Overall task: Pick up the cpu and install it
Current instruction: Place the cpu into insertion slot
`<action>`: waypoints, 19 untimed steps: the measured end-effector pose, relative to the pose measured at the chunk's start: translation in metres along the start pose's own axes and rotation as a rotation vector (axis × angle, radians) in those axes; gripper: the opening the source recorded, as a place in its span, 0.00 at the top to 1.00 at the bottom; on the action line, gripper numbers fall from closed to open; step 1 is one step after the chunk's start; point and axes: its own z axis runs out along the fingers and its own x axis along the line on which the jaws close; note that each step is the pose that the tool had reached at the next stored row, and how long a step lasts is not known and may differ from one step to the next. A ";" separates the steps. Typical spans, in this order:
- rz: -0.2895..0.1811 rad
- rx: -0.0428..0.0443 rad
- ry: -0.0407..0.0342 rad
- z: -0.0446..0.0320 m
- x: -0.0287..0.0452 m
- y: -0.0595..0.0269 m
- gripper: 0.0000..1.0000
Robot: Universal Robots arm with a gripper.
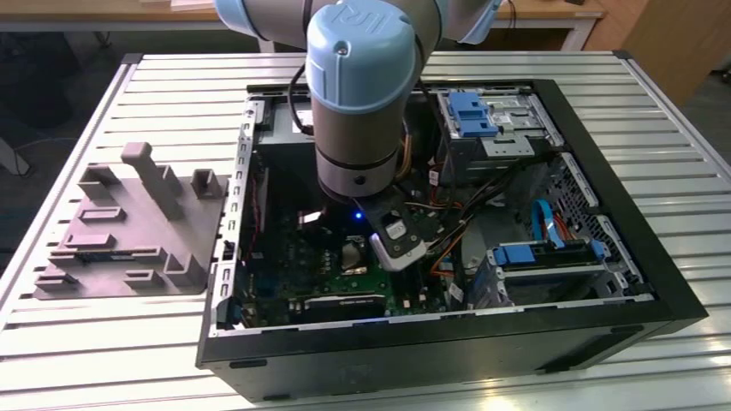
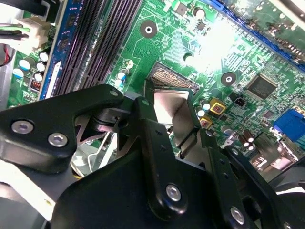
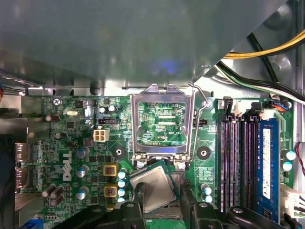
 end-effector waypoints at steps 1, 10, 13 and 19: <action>0.000 0.0000 0.0000 0.0000 0.0000 0.0000 0.57; -0.027 0.0001 0.0016 -0.0024 0.0000 0.0001 0.50; -0.029 0.0003 0.0020 -0.0024 0.0000 0.0000 0.50; -0.085 0.0006 0.0033 -0.0025 0.0001 0.0000 0.49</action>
